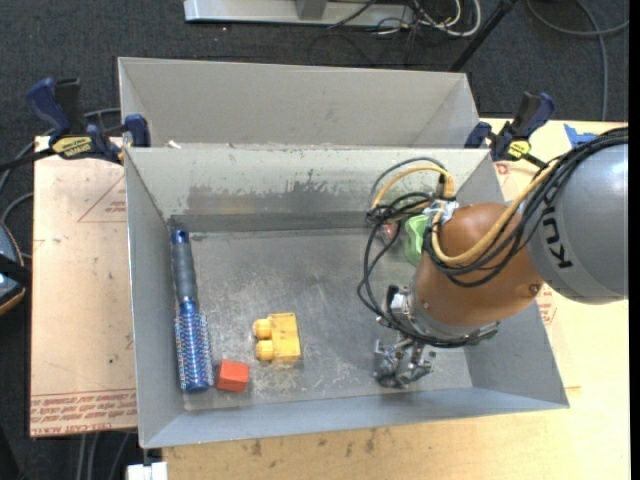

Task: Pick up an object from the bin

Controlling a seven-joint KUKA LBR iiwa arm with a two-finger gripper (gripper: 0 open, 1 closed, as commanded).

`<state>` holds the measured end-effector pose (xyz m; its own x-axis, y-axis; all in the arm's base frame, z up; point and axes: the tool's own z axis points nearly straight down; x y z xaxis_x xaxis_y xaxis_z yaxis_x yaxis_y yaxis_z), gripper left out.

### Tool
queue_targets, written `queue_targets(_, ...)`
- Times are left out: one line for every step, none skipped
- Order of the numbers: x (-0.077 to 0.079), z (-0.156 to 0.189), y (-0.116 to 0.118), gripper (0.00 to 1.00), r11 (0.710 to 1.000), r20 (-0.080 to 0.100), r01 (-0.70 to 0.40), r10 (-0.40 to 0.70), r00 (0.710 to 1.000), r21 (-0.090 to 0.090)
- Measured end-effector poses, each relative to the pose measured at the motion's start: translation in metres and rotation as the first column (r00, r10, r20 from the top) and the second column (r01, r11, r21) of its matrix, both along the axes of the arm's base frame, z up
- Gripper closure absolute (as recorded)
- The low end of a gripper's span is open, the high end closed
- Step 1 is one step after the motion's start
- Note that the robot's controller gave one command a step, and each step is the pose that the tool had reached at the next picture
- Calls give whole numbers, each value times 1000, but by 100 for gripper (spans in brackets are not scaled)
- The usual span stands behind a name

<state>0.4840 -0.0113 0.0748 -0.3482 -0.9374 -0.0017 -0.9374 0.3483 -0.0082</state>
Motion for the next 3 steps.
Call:
queue_targets(1,33,1,100,1000,-4,3,-3,1000,4)
queue_targets(2,77,2,100,1000,-3,7,-7,1000,3)
queue_targets(2,79,3,100,1000,-7,11,-11,1000,4)
